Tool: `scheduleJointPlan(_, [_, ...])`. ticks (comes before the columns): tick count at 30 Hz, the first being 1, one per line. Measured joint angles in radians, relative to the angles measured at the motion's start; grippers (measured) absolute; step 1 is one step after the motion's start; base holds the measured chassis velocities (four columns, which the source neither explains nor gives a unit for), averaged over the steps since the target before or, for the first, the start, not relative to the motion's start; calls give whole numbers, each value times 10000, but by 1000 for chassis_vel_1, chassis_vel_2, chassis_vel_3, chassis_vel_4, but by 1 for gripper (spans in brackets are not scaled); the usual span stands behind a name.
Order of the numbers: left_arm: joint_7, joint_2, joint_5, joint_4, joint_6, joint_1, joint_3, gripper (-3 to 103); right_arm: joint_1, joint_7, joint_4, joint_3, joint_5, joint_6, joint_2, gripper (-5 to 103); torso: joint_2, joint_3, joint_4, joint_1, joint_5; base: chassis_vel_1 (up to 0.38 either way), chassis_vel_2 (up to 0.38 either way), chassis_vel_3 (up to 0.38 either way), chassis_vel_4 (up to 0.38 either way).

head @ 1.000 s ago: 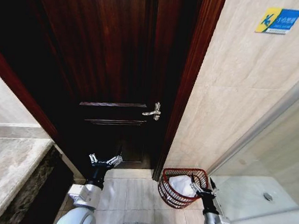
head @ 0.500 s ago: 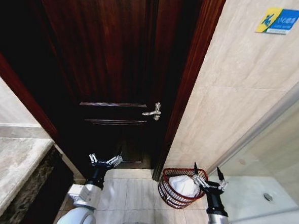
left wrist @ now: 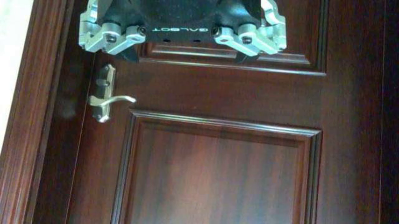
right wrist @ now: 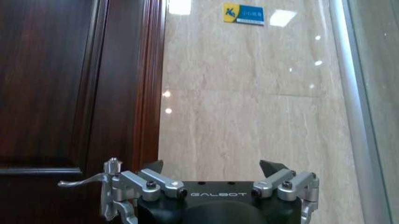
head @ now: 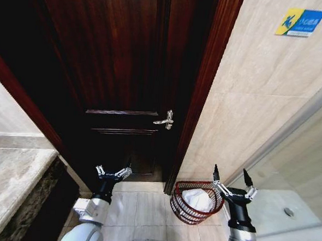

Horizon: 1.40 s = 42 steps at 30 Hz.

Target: Discard the used towel into the hamper.

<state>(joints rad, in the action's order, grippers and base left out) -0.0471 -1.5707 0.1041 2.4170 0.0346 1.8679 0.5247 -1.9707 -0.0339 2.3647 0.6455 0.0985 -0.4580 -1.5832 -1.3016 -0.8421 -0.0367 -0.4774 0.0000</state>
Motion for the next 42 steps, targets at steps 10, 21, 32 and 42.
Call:
scheduleJointPlan(10, [0, 0, 0, 0, 0, 0, 0, 100, 59, -52, 118, 84, 207, -592, 9, 100, 2, 0, 0, 0, 0, 0, 0, 0, 0])
scheduleJointPlan(21, [0, 0, 0, 0, 0, 1, 0, 100, 60, -324, 384, 244, 465, -1089, -118, 100, 2, 0, -1, 0, 0, -4, -4, -4, -5])
scheduleJointPlan(32, [0, 0, 0, 0, 0, 0, 0, 100, 71, -369, 503, 303, 702, -1306, -120, 100, 2, 0, -1, 0, 0, -68, -67, -72, -69])
scheduleJointPlan(42, [0, 1, 0, 0, 0, 0, 0, 100, 114, -355, 505, 301, 702, -1349, -127, 100, 1, 0, 1, 0, 0, -111, -115, -118, -122])
